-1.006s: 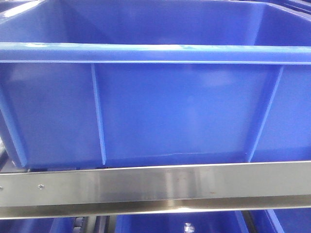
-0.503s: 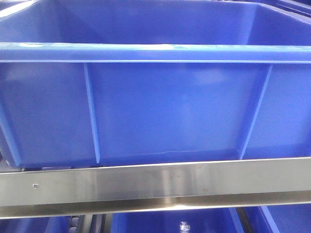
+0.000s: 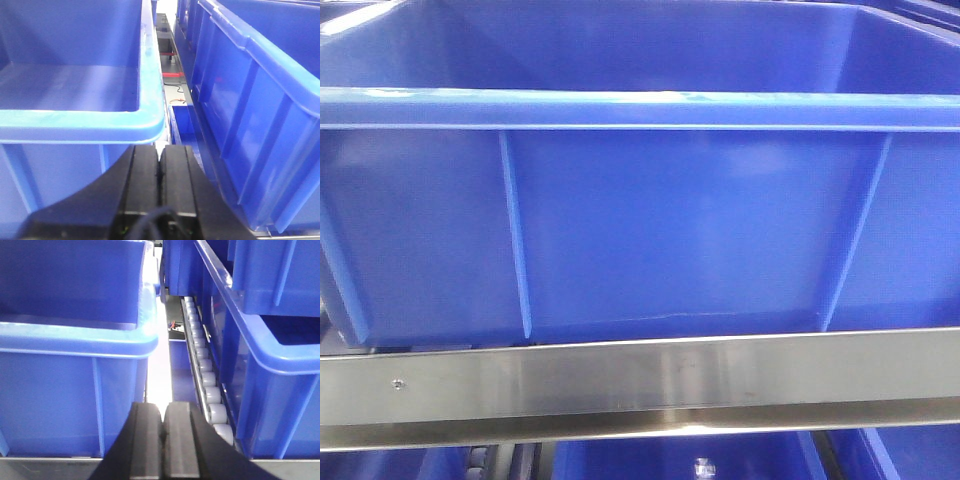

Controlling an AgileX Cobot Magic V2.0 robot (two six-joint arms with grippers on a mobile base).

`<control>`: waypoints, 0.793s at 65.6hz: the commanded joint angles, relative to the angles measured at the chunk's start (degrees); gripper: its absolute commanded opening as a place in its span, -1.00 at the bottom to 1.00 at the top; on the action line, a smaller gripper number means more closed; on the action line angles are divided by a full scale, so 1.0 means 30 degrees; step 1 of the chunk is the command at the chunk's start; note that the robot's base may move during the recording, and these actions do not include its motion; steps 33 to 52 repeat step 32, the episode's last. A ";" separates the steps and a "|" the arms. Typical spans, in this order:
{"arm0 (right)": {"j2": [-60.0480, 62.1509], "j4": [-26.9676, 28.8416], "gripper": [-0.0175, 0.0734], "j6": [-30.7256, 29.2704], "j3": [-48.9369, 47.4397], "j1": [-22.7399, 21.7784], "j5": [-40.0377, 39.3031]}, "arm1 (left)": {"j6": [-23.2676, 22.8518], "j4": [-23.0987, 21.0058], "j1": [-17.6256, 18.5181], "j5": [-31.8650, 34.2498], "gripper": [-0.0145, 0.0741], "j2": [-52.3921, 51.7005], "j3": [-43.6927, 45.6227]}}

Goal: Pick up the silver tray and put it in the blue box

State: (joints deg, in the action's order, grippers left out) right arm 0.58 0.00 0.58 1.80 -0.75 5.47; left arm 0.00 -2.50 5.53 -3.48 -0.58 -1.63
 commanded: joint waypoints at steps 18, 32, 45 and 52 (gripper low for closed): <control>0.0387 0.0000 -0.49 -0.0195 0.0032 -0.0141 -0.1822 | 0.0000 -0.0147 -0.0024 0.1825 -0.89 -0.0314 0.0062; 0.0387 0.0000 -0.49 -0.0195 0.0032 -0.0141 -0.1822 | 0.0000 -0.0147 -0.0024 0.1825 -0.89 -0.0314 0.0062; 0.0387 0.0000 -0.49 -0.0195 0.0032 -0.0141 -0.1822 | 0.0000 -0.0147 -0.0024 0.1825 -0.89 -0.0314 0.0062; 0.0387 0.0000 -0.49 -0.0195 0.0032 -0.0141 -0.1822 | 0.0000 -0.0147 -0.0024 0.1825 -0.89 -0.0314 0.0062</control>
